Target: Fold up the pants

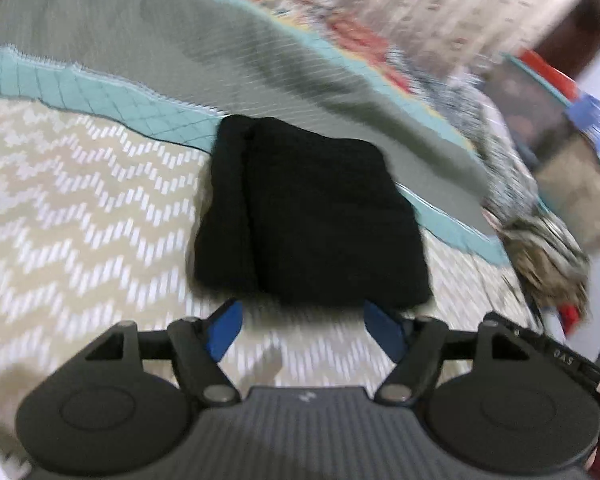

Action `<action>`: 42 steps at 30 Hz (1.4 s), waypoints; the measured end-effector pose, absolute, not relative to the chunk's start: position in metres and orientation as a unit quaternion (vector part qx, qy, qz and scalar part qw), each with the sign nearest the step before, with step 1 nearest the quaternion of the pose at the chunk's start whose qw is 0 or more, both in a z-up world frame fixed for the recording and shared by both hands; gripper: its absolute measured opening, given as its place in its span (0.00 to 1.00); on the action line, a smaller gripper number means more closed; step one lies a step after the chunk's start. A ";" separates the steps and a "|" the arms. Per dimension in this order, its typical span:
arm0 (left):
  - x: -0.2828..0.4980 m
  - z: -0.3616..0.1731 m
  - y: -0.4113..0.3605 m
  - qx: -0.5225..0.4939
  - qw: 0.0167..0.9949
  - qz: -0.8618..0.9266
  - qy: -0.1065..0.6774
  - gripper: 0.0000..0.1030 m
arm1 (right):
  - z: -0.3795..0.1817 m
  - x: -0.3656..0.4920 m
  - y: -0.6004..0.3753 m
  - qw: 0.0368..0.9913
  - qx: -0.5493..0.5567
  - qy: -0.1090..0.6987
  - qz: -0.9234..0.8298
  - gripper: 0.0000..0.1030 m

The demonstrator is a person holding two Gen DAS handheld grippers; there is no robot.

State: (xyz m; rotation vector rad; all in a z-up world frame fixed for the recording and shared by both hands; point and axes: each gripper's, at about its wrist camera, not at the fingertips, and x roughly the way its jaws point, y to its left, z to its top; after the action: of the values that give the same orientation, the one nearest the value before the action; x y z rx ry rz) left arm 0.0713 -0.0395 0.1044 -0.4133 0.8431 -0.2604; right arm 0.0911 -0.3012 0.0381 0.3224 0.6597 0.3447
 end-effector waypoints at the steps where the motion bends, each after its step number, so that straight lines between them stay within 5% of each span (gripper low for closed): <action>1: 0.058 0.112 -0.037 -0.185 0.885 -0.140 0.403 0.71 | 0.040 0.070 -0.303 0.917 0.150 0.323 0.180 0.42; 6: -0.024 0.094 -0.038 -0.087 0.880 -0.163 0.437 0.73 | 0.027 -0.008 -0.280 0.893 0.077 0.389 0.213 0.37; 9: -0.053 0.067 -0.032 -0.024 0.870 -0.108 0.480 0.69 | 0.001 -0.059 -0.279 0.905 -0.077 0.398 0.128 0.33; 11: -0.076 0.070 -0.026 0.017 0.884 -0.102 0.456 0.70 | 0.006 -0.069 -0.300 0.906 -0.041 0.411 0.090 0.33; 13: -0.087 0.075 -0.024 0.038 0.884 -0.082 0.458 0.70 | 0.008 -0.074 -0.314 0.908 -0.057 0.414 0.028 0.08; 17: -0.092 0.075 -0.013 0.049 0.883 -0.051 0.463 0.73 | -0.011 -0.082 -0.342 0.888 -0.103 0.441 -0.080 0.06; 20: -0.098 0.077 -0.004 0.045 0.883 -0.043 0.465 0.73 | -0.002 -0.097 -0.377 0.901 0.021 0.421 -0.097 0.13; 24: -0.101 0.086 -0.007 0.031 0.882 -0.040 0.469 0.73 | 0.001 -0.124 -0.437 0.904 0.188 0.355 -0.149 0.36; 33: -0.079 0.113 -0.098 0.006 0.875 -0.164 0.455 0.74 | -0.029 -0.149 -0.546 0.870 0.339 0.271 -0.232 0.40; 36: -0.065 0.108 -0.143 0.009 0.857 -0.203 0.474 0.74 | -0.037 -0.141 -0.564 0.871 0.339 0.272 -0.229 0.51; 42: -0.054 0.075 -0.211 0.056 0.827 -0.227 0.512 0.74 | -0.080 -0.155 -0.585 0.813 0.508 0.233 -0.166 0.59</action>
State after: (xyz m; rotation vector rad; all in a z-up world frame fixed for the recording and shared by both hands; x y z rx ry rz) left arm -0.0540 -0.2107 0.0749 0.1191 1.0869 -0.4816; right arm -0.1549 -0.5850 -0.0795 1.0836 0.4981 -0.3551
